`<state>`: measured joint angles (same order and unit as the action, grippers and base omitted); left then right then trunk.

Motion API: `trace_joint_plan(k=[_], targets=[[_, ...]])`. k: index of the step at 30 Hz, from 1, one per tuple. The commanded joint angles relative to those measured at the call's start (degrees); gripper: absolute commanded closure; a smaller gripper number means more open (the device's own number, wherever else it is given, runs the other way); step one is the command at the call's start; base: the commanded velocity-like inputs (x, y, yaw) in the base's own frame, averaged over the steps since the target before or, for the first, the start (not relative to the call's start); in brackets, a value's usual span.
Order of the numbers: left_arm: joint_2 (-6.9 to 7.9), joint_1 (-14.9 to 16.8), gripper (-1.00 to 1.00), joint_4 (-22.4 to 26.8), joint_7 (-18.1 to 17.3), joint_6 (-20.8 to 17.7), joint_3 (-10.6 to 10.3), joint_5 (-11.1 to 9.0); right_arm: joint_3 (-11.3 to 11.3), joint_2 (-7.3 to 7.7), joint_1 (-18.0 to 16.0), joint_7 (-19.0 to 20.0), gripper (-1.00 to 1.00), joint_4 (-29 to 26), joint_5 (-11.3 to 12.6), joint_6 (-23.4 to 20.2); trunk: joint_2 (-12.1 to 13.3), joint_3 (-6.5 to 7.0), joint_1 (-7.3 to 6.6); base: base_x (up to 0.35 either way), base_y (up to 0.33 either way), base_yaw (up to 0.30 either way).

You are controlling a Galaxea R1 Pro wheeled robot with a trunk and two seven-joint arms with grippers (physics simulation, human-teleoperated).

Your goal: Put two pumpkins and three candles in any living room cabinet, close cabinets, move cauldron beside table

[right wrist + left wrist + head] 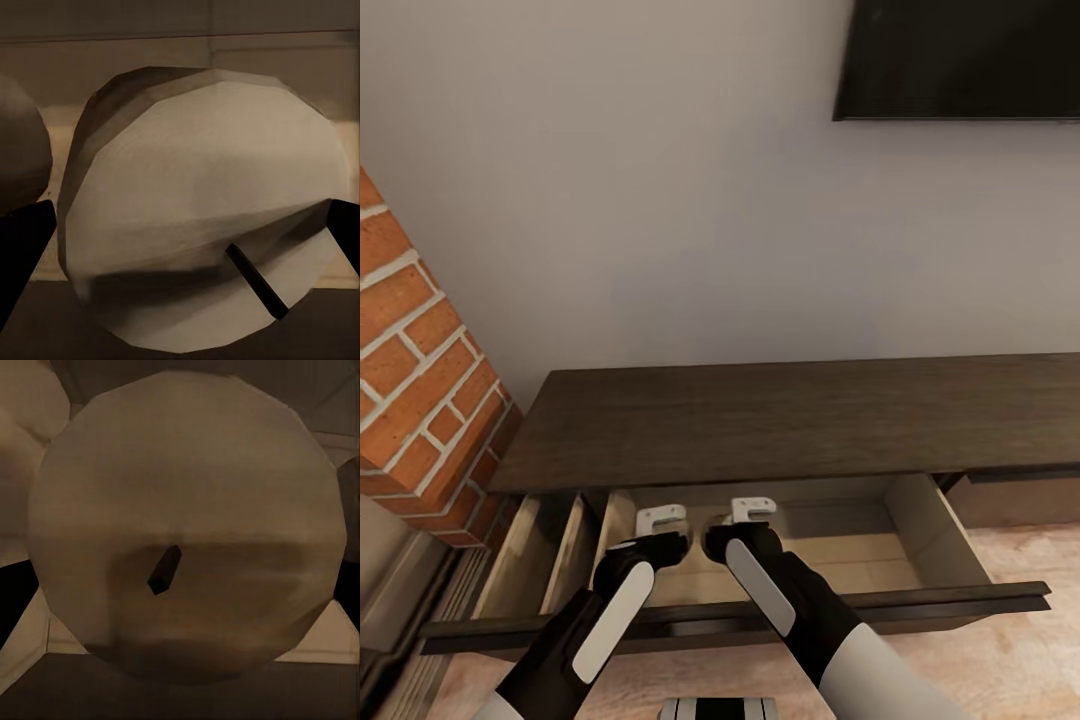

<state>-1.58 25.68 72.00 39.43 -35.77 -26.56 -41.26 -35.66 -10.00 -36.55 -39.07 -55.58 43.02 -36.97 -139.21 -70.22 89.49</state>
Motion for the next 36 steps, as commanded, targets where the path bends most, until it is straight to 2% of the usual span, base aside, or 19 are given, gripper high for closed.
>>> trace_joint_plan(k=[1,5,14,22,23,25,30,33,36], targets=[[-0.01,0.05,1.00,0.40,0.56,-0.36,-0.06,-0.73,-0.09,0.00,-0.07,-0.51,1.00,-0.38,0.49,-0.21,-0.02,-0.05,-0.01,0.000,0.000,0.000],[-0.42,0.07,1.00,1.69,0.51,-1.34,0.27,-1.18,1.05,0.00,-0.12,-0.50,1.00,-1.00,0.55,-0.41,-0.02,-0.05,-0.01,0.000,0.000,0.000],[-0.44,0.07,1.00,3.40,0.55,-4.03,0.40,-1.12,1.73,0.00,-0.23,-1.00,1.00,-0.95,0.55,-1.47,-0.02,-0.05,-0.01,0.000,0.000,0.000],[-0.53,0.07,1.00,3.40,0.66,-7.00,2.35,-0.84,3.98,0.00,-0.28,-1.13,1.00,-0.94,0.50,-2.82,-0.02,-0.05,-0.01,0.000,0.000,0.000],[-0.53,0.07,1.00,3.37,0.82,-9.30,2.36,-0.81,3.99,0.00,-0.28,-1.15,1.00,-0.94,0.49,-2.83,-0.02,-0.05,-0.01,0.000,0.000,0.000],[-0.53,0.07,1.00,3.33,2.01,-9.25,2.44,-0.75,4.01,0.00,-0.28,-1.19,1.00,-0.91,0.49,-2.89,-0.02,-0.05,-0.01,0.000,0.000,0.000],[-1.20,0.07,1.00,3.24,7.72,-9.10,2.43,-0.92,4.01,0.00,-0.35,-1.30,1.00,-0.49,0.49,-2.93,-0.02,-0.05,-0.01,0.000,0.000,0.000],[-1.31,0.07,1.00,3.22,8.50,-9.06,2.40,-1.09,4.02,0.00,-0.36,-1.31,1.00,-0.43,0.49,-2.93,-1.22,-0.59,0.65,0.000,0.000,0.000],[-1.34,0.07,1.00,3.23,8.64,-8.89,2.39,-1.10,4.02,0.00,-0.36,-1.35,1.00,-0.35,0.44,-2.93,-1.22,-0.59,0.65,0.000,0.000,0.000]])
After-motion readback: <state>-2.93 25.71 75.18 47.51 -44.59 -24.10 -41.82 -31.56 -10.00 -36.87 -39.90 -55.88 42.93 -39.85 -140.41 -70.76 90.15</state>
